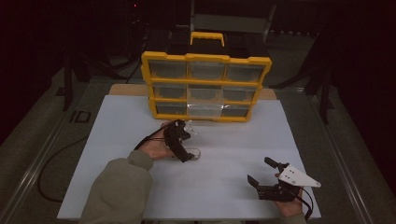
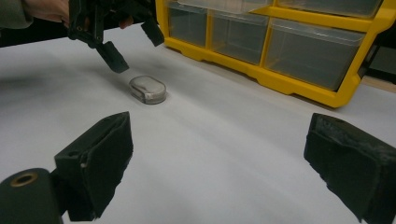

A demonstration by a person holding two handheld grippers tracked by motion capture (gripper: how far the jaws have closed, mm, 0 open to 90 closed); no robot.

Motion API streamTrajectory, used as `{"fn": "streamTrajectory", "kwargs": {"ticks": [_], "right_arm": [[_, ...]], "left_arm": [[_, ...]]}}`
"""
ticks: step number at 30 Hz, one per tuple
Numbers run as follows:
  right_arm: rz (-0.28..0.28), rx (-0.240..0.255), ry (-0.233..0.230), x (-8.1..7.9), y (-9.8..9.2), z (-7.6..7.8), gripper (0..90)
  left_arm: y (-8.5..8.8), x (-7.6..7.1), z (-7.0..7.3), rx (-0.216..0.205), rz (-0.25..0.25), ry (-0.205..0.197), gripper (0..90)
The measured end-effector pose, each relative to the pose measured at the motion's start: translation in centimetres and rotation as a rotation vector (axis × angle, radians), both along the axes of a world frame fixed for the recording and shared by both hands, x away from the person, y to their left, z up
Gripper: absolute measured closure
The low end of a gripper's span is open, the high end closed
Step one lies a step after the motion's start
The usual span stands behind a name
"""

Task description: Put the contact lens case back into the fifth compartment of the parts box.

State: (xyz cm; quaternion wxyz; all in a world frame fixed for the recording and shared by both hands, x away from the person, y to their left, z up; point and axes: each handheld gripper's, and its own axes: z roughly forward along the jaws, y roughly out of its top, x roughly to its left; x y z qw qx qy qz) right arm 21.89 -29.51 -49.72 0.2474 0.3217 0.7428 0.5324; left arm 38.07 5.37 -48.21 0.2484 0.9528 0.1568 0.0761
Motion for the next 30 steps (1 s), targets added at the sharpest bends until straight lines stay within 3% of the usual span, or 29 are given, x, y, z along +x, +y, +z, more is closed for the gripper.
{"fn": "streamTrajectory", "kwargs": {"ticks": [15, 23, 27, 30], "right_arm": [[-0.004, -0.001, 0.003, 0.0, 0.0, 0.0, 8.0], [-0.002, 0.001, 0.008, 0.0, 0.0, 0.0, 8.0], [-0.005, 0.004, 0.007, 0.0, -0.1, 0.0, 8.0], [-0.006, 0.004, 0.008, 0.0, -0.1, 0.0, 8.0]], "left_arm": [[-1.0, 0.3, -1.6, 0.022, -0.018, 0.046, 7.1], [-1.8, 0.2, -2.5, 0.057, -0.031, 0.064, 18.8], [-1.9, 0.4, -3.1, 0.072, -0.043, 0.093, 33.0], [-1.8, 0.7, -3.0, 0.064, -0.048, 0.112, 38.5]]}}
